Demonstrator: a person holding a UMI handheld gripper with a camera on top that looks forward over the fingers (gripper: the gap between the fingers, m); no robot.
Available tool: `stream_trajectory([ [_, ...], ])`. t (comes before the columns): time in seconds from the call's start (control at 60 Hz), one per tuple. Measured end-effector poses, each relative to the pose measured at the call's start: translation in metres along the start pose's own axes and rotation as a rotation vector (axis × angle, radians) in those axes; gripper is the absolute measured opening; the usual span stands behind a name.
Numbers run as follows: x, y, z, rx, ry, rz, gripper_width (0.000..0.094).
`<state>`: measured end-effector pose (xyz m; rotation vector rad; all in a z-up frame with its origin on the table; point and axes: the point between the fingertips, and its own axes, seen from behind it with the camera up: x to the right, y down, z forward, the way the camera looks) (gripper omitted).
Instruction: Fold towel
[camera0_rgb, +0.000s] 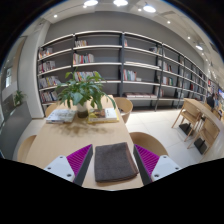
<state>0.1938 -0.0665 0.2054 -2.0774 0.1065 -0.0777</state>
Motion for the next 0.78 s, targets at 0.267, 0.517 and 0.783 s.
stream_trajectory([
  [0.267, -0.066, 0.011, -0.112, 0.065, -0.034, 0.014, 0.0839],
  [0.517, -0.090, 0.070, -0.166, -0.004, -0.028, -0.028, 0.0841],
  [0.783, -0.102, 0.083, -0.191, -0.013, -0.048, -0.048, 0.0837],
])
